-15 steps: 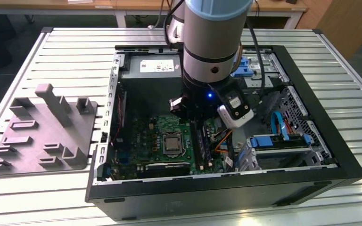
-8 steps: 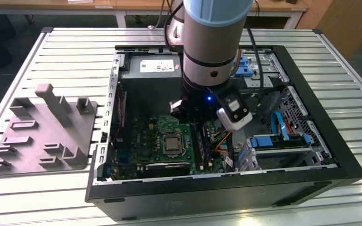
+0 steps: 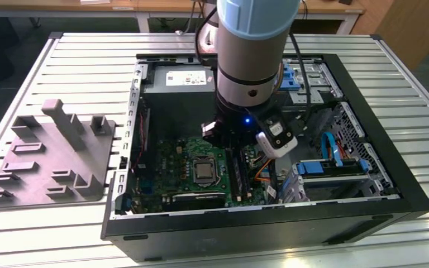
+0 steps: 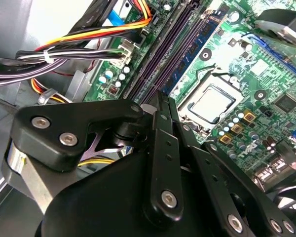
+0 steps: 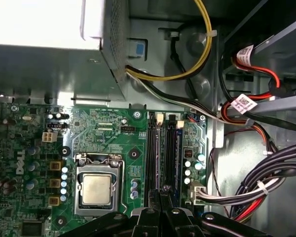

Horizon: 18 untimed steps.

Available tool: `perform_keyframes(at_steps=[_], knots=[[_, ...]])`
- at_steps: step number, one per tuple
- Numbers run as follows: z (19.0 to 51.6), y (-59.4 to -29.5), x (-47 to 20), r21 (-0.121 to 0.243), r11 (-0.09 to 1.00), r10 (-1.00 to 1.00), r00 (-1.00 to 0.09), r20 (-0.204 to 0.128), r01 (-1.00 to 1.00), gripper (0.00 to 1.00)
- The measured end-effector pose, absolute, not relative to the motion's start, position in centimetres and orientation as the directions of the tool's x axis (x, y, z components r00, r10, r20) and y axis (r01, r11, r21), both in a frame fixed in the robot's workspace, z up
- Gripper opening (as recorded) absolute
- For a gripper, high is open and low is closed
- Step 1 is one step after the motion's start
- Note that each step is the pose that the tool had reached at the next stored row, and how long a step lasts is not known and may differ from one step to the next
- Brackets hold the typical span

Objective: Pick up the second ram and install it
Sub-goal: 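Insert the second ram into the second slot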

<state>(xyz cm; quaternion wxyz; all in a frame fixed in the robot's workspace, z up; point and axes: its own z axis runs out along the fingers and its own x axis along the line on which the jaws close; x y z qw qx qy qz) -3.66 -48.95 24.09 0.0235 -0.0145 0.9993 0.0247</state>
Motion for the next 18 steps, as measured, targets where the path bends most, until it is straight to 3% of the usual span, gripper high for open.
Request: perform_keyframes(at_steps=[18], knots=[[22.9, -48.8, -3.7, 0.051, 0.998, -0.028, -0.998, -0.048, -0.030, 0.11]])
